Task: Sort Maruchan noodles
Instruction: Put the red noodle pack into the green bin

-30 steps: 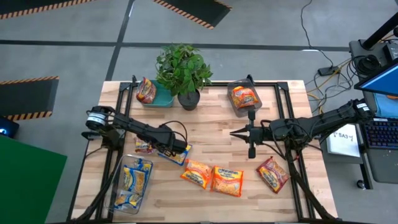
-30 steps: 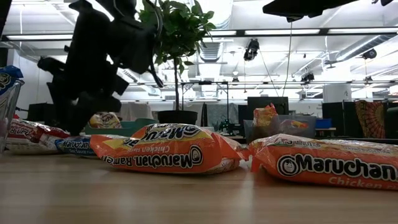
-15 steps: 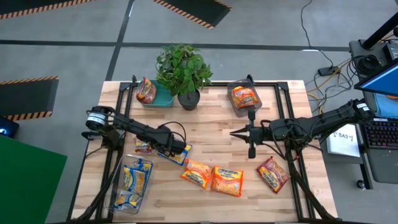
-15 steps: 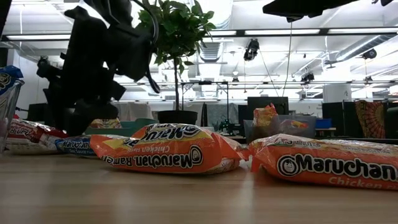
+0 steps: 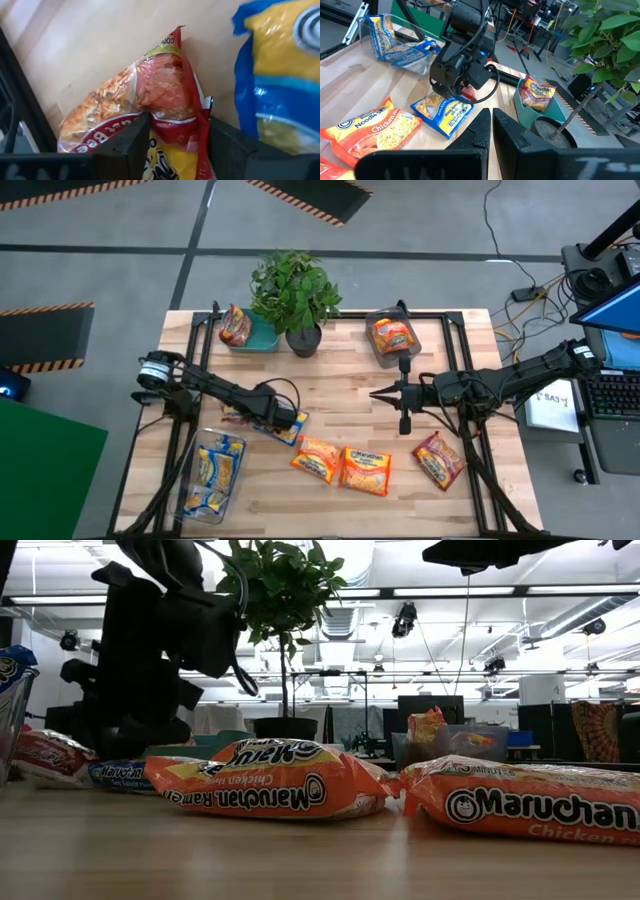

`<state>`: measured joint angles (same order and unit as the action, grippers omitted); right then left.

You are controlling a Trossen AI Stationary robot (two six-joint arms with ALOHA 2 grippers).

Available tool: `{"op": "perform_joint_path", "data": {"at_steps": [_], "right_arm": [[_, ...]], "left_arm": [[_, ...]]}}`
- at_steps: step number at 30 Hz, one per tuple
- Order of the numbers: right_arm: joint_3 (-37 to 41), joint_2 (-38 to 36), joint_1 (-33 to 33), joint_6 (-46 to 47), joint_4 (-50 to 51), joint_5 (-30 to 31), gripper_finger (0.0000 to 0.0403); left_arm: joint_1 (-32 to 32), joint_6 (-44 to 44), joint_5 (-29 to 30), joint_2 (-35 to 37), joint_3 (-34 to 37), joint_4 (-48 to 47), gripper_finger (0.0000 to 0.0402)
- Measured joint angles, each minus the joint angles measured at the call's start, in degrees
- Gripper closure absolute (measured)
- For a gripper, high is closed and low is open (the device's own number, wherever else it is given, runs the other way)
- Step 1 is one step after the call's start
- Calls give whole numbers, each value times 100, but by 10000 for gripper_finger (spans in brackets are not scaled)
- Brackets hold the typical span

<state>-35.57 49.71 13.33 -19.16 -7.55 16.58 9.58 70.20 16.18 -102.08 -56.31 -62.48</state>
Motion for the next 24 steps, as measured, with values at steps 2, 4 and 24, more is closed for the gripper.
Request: {"op": "perform_joint_path", "data": {"at_steps": [2,4,24], "right_arm": [[0,0,1,3,-1,0,394],[0,0,1,4,-2,0,394],[112,0,-1,560,177,4,394]], "left_arm": [[-8,-90,143,0,0,78,268],[-11,-171,289,0,0,156,296],[6,-952,1987,1572,-194,175,401]]}}
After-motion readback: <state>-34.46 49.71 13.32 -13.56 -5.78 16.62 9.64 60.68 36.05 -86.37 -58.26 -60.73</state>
